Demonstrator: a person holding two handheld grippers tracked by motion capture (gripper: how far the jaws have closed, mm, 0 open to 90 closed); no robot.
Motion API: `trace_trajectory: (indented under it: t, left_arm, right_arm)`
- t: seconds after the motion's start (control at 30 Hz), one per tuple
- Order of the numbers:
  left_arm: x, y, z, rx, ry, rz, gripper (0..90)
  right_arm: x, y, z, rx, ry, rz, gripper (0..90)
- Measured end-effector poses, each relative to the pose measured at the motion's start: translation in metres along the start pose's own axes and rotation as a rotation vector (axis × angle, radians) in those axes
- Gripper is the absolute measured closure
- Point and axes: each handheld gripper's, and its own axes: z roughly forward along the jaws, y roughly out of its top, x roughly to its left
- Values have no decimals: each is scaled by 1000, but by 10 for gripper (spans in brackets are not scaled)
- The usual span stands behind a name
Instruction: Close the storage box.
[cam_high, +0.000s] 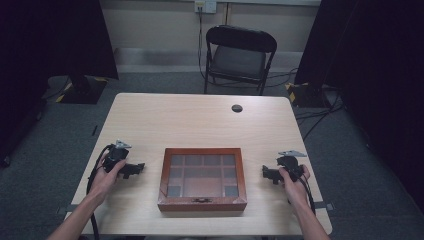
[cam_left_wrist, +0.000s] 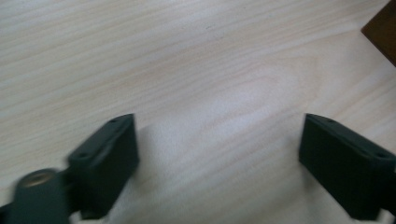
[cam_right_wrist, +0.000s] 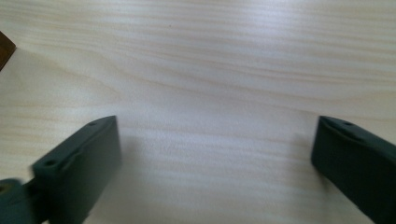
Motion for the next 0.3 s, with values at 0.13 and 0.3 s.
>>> trace_trajectory:
  t: [0.13,0.3]
  left_arm:
    - [0,-6,7,-98,1,-6,0]
    - [0,-6,7,-96,1,-6,0]
  right_arm:
    - [0,0,0,0,2,-5,0]
    - [0,0,0,0,2,-4,0]
